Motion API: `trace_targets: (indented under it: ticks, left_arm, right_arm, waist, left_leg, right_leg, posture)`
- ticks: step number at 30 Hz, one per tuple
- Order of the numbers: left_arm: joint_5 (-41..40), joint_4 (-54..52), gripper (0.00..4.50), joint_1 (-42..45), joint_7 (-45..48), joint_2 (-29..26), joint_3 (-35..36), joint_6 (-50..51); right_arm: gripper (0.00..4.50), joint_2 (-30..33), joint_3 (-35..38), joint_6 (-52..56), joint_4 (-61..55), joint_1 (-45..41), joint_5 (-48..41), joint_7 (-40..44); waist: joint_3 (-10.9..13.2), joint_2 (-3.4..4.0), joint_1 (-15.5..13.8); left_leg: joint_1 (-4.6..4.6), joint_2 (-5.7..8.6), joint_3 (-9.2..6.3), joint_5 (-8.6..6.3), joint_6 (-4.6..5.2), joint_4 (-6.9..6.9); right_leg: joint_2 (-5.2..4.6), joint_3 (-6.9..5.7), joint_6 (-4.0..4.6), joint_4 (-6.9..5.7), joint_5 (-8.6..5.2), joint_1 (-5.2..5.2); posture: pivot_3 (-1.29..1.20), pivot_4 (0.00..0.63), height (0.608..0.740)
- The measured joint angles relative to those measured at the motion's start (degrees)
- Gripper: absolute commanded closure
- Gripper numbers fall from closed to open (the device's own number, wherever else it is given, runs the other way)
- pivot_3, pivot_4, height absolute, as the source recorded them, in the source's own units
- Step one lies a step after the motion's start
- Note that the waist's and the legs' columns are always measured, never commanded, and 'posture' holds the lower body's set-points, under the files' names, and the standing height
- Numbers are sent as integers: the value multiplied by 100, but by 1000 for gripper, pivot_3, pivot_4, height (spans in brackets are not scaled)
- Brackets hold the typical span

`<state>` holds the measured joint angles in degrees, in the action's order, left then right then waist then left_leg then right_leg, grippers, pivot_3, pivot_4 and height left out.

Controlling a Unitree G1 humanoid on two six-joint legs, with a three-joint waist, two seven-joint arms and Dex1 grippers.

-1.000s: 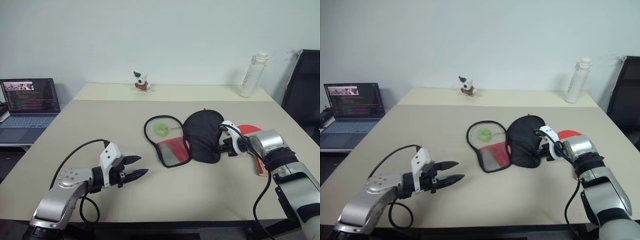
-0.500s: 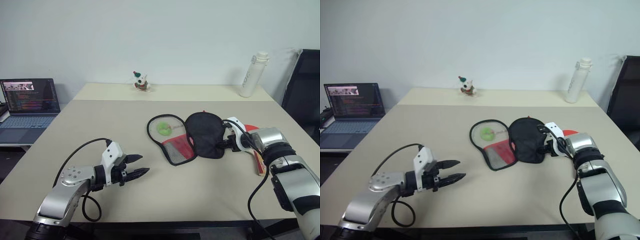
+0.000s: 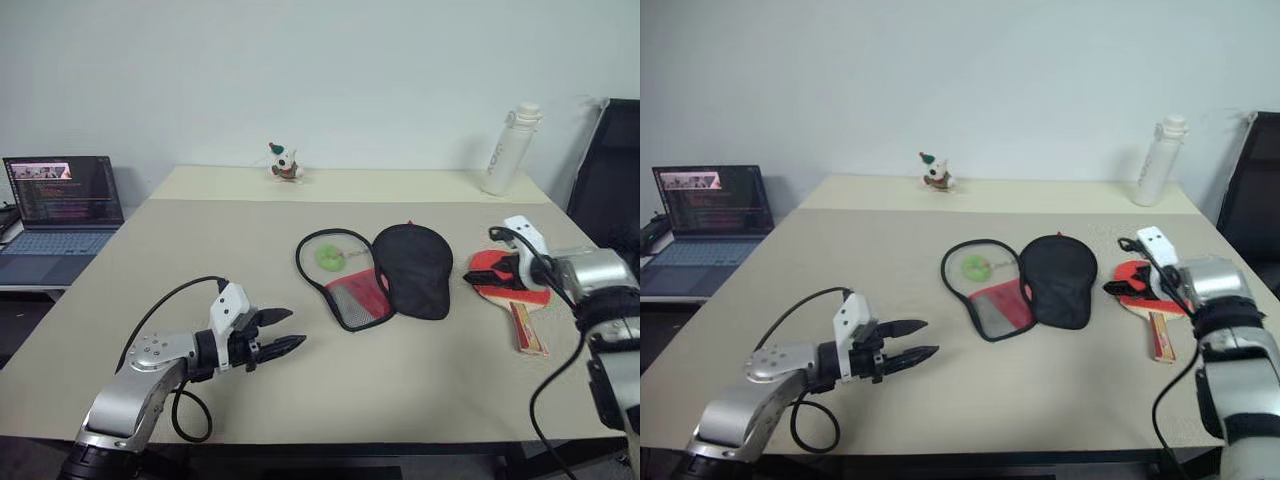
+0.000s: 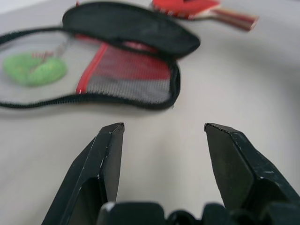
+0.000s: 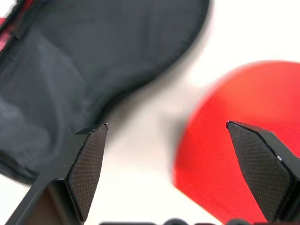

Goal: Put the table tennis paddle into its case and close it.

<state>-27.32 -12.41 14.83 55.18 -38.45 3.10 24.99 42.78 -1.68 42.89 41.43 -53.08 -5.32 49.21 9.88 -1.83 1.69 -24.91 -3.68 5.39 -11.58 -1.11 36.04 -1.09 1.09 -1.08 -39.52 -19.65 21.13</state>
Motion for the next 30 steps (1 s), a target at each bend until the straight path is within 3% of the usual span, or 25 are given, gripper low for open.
trace_targets:
  ticks: [3, 10, 21, 30]
  left_arm:
    - [-346, -220, 1519, 404, 38, -2, 83, 224]
    - [-413, -228, 1519, 927, 170, -14, 32, 312]
    - [-274, -15, 1519, 1126, 321, -13, -130, 295]
    - [-265, -15, 1519, 1141, 311, -12, -153, 293]
  right_arm:
    - [25, -6, 304, 151, -928, 804, -44, -577]
    - [25, -146, 1049, 521, -1927, 1657, -66, -1700]
    - [25, -616, 1527, 1516, -2838, 2004, -381, -2495]
    - [25, -693, 1655, 1718, -3009, 2119, -386, -2897]
  waist:
    - [0, 1, -1]
    - [-1, 4, 22]
    - [-2, 4, 10]
    - [-3, 2, 1]
  left_leg:
    - [1, 2, -2, 1, -1, 2]
    - [8, 1, 2, 10, -16, 2]
    - [9, 1, 1, 11, -17, 3]
    - [9, 3, -2, 12, -16, 3]
  right_leg:
    - [0, 0, -1, -6, 0, -2]
    - [6, 8, -1, -11, -1, 0]
    - [7, 10, -1, -15, -1, -1]
    - [7, 8, -1, -15, -1, -3]
  posture:
    - [0, 150, 740]
    - [0, 150, 740]
    - [0, 150, 740]
    - [0, 150, 740]
